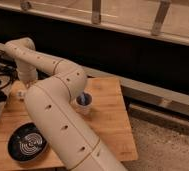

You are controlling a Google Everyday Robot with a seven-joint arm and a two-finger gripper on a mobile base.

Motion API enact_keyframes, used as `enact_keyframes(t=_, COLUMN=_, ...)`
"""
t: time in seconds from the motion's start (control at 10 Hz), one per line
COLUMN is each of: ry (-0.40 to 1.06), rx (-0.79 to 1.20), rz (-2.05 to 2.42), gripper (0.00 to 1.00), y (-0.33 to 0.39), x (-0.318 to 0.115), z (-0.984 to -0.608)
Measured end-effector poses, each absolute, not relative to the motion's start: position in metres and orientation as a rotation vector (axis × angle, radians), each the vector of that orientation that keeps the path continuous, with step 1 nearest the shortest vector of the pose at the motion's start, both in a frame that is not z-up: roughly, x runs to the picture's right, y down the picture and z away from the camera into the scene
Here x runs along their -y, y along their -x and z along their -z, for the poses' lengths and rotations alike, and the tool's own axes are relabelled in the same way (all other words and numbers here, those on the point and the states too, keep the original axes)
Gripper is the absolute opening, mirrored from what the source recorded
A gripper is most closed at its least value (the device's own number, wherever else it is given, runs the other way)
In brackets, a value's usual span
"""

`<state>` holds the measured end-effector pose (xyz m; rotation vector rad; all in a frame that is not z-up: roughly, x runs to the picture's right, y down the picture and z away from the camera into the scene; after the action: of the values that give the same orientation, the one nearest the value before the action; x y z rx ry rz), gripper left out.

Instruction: Place the bottle in the ceramic bowl

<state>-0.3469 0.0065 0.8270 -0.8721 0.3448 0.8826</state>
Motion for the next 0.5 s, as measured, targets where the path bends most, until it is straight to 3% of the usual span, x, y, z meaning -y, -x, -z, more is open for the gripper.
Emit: enact_keyframes(t=0.5, ry=0.812, rx=-0.309, rz=-0.789, gripper=0.57, y=0.379, x=0.0, z=-0.828)
